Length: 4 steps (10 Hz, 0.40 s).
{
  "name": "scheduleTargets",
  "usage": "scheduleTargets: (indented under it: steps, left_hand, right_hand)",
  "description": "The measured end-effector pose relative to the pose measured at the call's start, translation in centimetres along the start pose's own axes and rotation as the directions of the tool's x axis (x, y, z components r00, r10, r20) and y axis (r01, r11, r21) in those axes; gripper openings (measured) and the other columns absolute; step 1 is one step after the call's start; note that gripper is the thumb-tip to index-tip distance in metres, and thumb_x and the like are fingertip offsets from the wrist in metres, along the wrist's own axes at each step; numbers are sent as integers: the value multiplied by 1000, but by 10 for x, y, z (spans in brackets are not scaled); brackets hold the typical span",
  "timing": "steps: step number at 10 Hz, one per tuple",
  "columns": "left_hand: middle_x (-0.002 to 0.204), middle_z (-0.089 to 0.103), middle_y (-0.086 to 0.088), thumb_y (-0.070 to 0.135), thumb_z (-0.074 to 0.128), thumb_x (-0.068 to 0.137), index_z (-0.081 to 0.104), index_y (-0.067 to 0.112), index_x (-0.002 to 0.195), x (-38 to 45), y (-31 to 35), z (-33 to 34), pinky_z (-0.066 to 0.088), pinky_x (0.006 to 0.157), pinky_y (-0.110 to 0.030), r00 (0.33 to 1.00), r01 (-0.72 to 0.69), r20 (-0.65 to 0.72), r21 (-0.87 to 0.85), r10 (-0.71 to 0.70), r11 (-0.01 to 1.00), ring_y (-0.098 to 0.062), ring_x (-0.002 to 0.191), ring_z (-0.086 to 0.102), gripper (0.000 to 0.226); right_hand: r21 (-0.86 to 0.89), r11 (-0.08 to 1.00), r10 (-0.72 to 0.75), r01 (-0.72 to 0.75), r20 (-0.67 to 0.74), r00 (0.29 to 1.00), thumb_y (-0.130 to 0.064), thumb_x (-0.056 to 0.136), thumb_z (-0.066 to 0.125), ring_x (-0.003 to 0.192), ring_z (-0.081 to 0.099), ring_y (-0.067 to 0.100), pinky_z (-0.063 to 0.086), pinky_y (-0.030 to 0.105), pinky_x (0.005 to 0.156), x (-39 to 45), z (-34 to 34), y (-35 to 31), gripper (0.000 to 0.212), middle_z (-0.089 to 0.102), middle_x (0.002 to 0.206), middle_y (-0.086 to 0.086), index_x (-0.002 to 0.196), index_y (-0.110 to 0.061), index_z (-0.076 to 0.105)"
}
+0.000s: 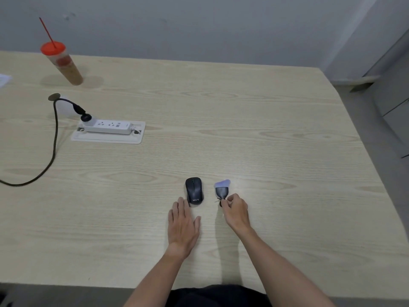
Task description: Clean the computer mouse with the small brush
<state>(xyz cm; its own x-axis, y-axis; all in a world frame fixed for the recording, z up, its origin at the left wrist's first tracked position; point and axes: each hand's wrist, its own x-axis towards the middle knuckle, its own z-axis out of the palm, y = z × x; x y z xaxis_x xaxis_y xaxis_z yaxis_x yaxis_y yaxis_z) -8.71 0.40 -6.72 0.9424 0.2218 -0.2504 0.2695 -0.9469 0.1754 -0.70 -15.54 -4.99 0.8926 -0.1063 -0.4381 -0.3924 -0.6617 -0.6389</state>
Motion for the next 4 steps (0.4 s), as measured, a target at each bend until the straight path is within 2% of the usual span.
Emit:
scheduleTargets:
  steps: [1, 2, 3, 4]
  left_hand:
    - [150, 50, -21, 39, 29, 95, 51, -4, 144, -3, -13, 12, 41, 113, -47, 994, -108, -10, 35, 108, 994, -37, 136, 52, 68]
    - [155, 44, -20, 34, 18, 103, 47, -2, 148, -1, -27, 20, 24, 115, -47, 984, -178, -20, 71, 180, 981, -36, 140, 48, 64]
    - [159, 38, -19, 39, 0, 105, 40, -2, 151, 0, -37, 24, 9, 121, -42, 970, -238, -26, 115, 242, 964, -35, 146, 40, 74]
    - [161, 33, -19, 38, 18, 104, 37, -2, 153, 4, -36, 34, 1, 121, -40, 972, -212, -87, 83, 219, 974, -33, 150, 30, 66]
  right_hand:
    - [-18, 1000, -20, 20, 5, 1000, -34, 97, 57, 92, 62, 24, 52, 39, 77, -6, -3, 3, 25, 64, 104, 9, 103, -10, 57]
    - [84, 996, -34, 33, 16, 999, -35, 99, 57, 101, 62, 18, 50, 30, 85, -22, -16, 0, 35, 54, 118, 5, 125, -10, 54]
    - [166, 975, -131, 146, -97, 987, -26, 101, 59, 92, 59, 7, 43, 12, 72, -51, -45, -1, 26, 58, 117, 1, 123, -13, 60]
    - [229, 938, -182, 260, -311, 933, -19, 100, 62, 90, 61, -1, 47, 9, 71, -86, -93, 3, 13, 68, 106, -3, 112, -20, 66]
